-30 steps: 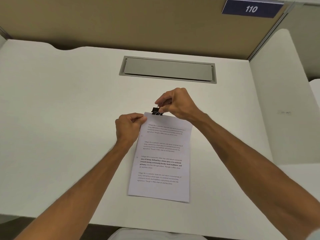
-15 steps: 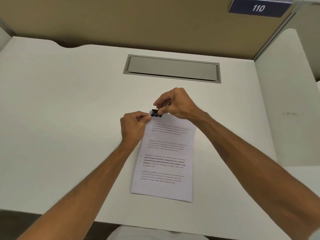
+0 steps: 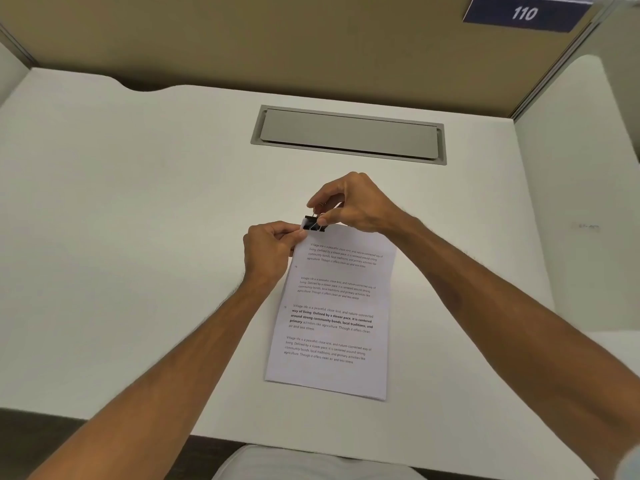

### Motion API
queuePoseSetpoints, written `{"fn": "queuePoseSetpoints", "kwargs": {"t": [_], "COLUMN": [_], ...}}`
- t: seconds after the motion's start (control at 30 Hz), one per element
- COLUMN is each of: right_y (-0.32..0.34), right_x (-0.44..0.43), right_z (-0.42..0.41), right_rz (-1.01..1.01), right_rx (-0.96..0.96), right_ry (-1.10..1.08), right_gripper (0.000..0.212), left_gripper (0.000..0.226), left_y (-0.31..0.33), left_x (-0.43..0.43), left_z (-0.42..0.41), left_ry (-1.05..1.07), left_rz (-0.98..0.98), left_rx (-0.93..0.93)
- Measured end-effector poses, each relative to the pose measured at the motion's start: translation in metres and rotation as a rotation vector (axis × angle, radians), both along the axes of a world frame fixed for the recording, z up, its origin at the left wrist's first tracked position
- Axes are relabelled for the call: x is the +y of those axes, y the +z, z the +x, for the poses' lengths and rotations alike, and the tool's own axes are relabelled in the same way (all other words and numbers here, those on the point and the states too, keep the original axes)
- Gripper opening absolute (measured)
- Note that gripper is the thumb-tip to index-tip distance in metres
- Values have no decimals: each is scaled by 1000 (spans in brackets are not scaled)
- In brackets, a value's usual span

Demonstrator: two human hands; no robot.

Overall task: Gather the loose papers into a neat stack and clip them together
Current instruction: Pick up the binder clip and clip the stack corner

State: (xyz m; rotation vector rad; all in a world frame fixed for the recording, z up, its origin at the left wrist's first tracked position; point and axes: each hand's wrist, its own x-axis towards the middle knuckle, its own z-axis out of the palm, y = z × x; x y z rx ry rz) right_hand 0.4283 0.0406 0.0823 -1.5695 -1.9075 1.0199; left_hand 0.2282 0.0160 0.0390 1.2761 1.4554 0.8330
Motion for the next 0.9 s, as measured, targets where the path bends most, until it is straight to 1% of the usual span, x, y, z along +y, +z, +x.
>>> {"fn": "queuePoseSetpoints", "kwargs": {"t": [0.07,0.1,0.2,0.23,0.3,0.37,0.43,0.5,0.53,0.6,0.67,0.7,0.83,0.9], "right_y": [-2,-2,-7,-10,-18,-29,-43,-61,-71,-90,-105,-111,-122,-121], "right_x": [0,0,-7,-11,-24,-44,-70,-97,-111,-138,-160,-168,-191,-196], "right_z": [2,3,12,17,34,51,63,70,72,69,62,58,46,44], "right_rz": [-16,-32,-63,-41,18,41,-3,-115,-193,-355,-458,-486,-500,-480], "right_rx": [2,16,48,44,112,309,557,757,831,919,907,887,853,842], "right_ry": [30,45,29,-30,-227,-463,-671,-765,-746,-621,-506,-484,-531,-563], "right_gripper": [34,40,73,80,85,85,86,81,75,61,52,47,31,28], "left_gripper": [17,19,20,19,18,17,15,14,14,12,11,12,13,11], "left_y": [1,1,2,2,2,2,3,4,4,4,3,2,-4,-7], "left_x": [0,1,3,3,5,6,7,8,9,12,16,18,24,24], "left_z": [0,0,1,1,0,-1,-3,-5,-6,-8,-9,-9,-11,-11], "left_ry": [-5,-4,7,9,15,19,16,10,11,25,46,59,136,153], "left_rz": [-3,-2,4,4,-2,-10,-19,-31,-39,-62,-92,-109,-194,-238], "left_rx": [-3,-6,-7,-7,-15,-35,-69,-102,-116,-135,-141,-142,-178,-197]}}
